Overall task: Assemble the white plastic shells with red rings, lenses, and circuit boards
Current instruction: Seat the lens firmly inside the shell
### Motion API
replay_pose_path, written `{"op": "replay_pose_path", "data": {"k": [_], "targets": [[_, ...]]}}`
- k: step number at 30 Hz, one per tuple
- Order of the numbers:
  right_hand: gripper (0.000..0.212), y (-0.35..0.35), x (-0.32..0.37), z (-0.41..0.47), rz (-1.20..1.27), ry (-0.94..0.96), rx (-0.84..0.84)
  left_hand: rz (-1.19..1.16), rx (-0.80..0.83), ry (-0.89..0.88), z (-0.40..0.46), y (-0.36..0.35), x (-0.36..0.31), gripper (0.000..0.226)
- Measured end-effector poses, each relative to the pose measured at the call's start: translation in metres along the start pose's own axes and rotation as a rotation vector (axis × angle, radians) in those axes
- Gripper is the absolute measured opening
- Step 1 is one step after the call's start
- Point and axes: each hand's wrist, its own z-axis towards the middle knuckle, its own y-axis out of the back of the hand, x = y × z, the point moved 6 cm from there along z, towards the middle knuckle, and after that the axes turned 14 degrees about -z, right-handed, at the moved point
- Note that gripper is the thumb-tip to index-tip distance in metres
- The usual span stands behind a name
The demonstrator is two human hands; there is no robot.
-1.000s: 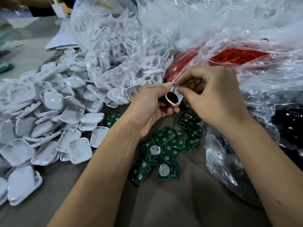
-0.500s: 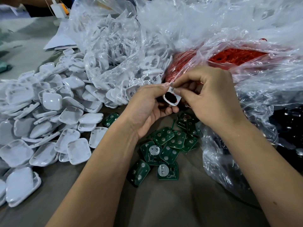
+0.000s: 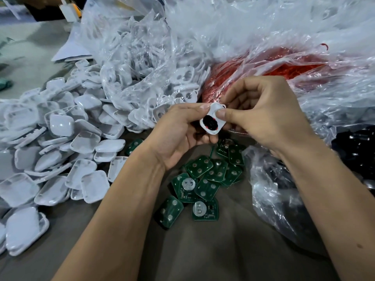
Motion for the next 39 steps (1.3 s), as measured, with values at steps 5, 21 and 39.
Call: {"op": "replay_pose_path", "data": {"k": [5, 21, 39], "targets": [[0.016, 0.001, -0.001, 0.000, 0.010, -0.009, -0.075, -0.141, -0.002, 0.042, 0.001, 0.001, 0.002, 0.028], [0.017, 0.012, 0.050, 0.040, -0.307, 0.075, -0.054, -0.536, 0.019, 0.013, 0.012, -0.006, -0.007, 0.024], [0.079, -0.009, 0.027, 0.225, -1.028, 0.184, 0.260, -0.573, 0.088, -0.024, 0.026, -0.002, -0.006, 0.035]]}}
